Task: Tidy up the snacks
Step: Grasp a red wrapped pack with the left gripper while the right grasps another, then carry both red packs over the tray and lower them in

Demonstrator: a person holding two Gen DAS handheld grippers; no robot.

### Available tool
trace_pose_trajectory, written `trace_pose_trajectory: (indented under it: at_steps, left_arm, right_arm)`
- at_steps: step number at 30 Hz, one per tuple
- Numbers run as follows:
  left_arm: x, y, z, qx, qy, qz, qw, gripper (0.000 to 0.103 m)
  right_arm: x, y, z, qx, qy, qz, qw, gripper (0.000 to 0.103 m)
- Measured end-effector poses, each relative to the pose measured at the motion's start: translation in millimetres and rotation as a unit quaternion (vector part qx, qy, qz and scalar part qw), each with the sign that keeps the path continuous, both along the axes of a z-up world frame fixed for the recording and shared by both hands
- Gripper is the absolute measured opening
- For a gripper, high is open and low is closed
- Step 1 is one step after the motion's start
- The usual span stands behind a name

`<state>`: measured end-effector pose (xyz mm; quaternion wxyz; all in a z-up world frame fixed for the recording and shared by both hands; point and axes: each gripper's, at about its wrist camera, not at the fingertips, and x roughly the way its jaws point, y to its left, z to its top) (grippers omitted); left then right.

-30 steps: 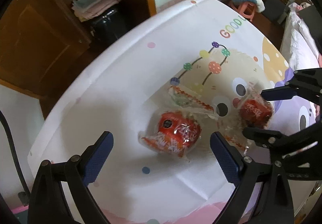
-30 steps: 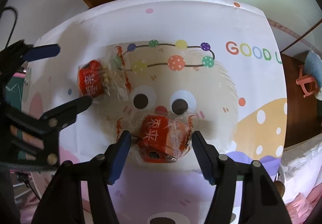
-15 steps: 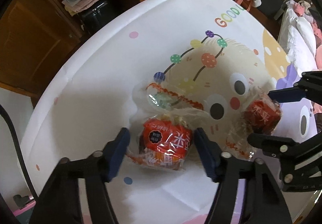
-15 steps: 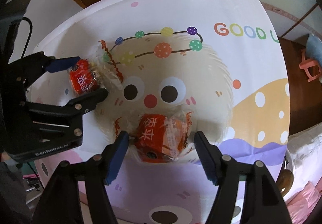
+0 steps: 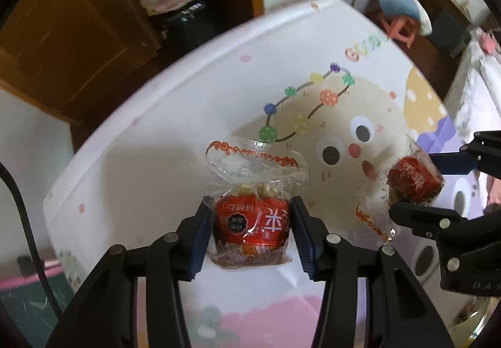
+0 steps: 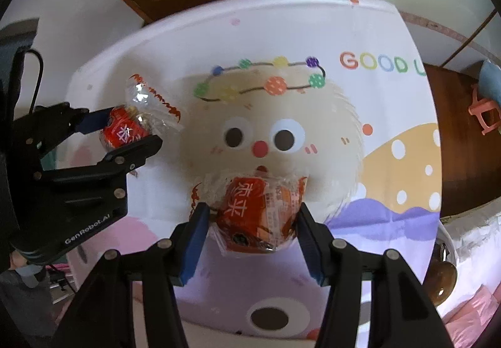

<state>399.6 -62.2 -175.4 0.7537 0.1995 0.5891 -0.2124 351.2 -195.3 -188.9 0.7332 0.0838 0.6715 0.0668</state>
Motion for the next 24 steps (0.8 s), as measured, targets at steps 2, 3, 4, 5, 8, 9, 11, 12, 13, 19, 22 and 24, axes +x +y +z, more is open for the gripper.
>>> trace_pose_trajectory:
  at_steps: [2,3,4,5,8,9,11,12,13,19,22,24]
  left_arm:
    - [-11,7,22,-0.008,-0.014,0.012,0.9998,0.047]
    - [-18,11,34,-0.011,-0.02,0.018,0.9996,0.047]
    - [-26,15,47,-0.013,-0.027,0.026,0.9992,0.047]
    - [-33,18,58,-0.014,-0.033,0.034,0.9988,0.047]
    - [-52,28,89,-0.023,-0.046,0.053,0.9973,0.047]
    - [-61,33,102,-0.026,-0.052,0.059,0.9966,0.047]
    - [-79,39,124,-0.035,-0.063,0.069,0.995,0.047]
    - [-87,44,135,-0.04,-0.067,0.074,0.9942,0.047]
    - [-94,45,145,-0.045,-0.071,0.079,0.9933,0.047]
    - [-156,53,193,-0.065,-0.099,0.095,0.9883,0.047]
    - [-187,57,209,-0.074,-0.105,0.102,0.9864,0.047]
    - [-205,58,215,-0.084,-0.104,0.108,0.9851,0.047]
  right_arm:
    - [-4,-3,14,0.003,-0.013,0.001,1.0,0.055]
    - [-7,-3,24,0.007,-0.021,0.002,1.0,0.055]
    - [-12,-3,33,0.012,-0.03,0.004,0.999,0.055]
    - [-18,-6,42,0.017,-0.039,0.006,0.999,0.055]
    - [-31,0,79,0.028,-0.068,0.017,0.997,0.055]
    - [-38,1,89,0.031,-0.078,0.02,0.996,0.055]
    - [-54,5,111,0.037,-0.097,0.031,0.994,0.055]
    - [-58,12,119,0.038,-0.103,0.035,0.993,0.055]
    - [-65,12,128,0.041,-0.11,0.039,0.992,0.055]
    - [-116,15,178,0.055,-0.15,0.052,0.986,0.055]
    - [-141,13,195,0.059,-0.164,0.058,0.983,0.055]
    - [-156,12,203,0.06,-0.171,0.062,0.982,0.055]
